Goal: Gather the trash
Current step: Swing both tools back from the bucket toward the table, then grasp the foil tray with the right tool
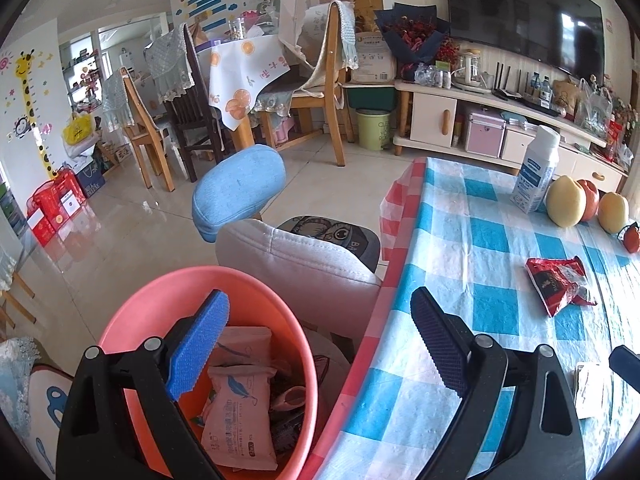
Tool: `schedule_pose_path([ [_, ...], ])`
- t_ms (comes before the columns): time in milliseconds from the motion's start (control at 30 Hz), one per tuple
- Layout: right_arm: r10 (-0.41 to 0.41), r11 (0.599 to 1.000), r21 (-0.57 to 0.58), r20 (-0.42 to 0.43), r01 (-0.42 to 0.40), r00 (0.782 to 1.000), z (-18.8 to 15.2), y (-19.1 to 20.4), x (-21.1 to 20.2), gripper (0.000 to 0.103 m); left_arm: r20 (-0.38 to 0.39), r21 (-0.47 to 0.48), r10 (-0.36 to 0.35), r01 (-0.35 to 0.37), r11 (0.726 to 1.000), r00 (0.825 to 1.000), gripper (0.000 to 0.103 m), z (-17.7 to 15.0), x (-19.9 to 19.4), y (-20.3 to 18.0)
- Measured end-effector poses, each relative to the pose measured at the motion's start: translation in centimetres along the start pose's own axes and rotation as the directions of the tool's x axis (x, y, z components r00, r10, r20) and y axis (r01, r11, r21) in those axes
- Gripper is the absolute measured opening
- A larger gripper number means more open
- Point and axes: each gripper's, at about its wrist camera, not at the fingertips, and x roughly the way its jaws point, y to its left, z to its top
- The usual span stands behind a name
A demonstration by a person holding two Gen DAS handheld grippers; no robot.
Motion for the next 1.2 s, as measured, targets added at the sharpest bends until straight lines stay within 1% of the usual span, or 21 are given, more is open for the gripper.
schedule_pose_path([
  [467,-0.032,0.999,0.014,0.007,0.032,0.999,-1.9,-3.3,-2.4,0.093,0.010,0.085,-0.044,0.043,0.995,0.999,0.091,-0.3,-0.5,-4.0],
  [800,-0.051,0.997,0.064,0.013,0.050,0.999,-3.7,-6.8,-4.5,0.093,0.008,0.178,-0.085,0.082,0.980,0.996,0.091,-0.9,-0.8,-8.1],
  [1000,-0.056,0.993,0.102,0.000,0.055,0.998,-5.6,-9.2,-5.4,0.093,-0.008,0.191,-0.125,0.124,0.974,0.992,0.091,-1.2,-0.9,-9.7],
  [1200,-0.041,0.986,0.158,-0.032,0.045,0.999,-7.0,-11.5,-4.8,0.093,-0.025,0.176,-0.178,0.180,0.968,0.984,0.091,-1.3,-1.0,-10.8],
])
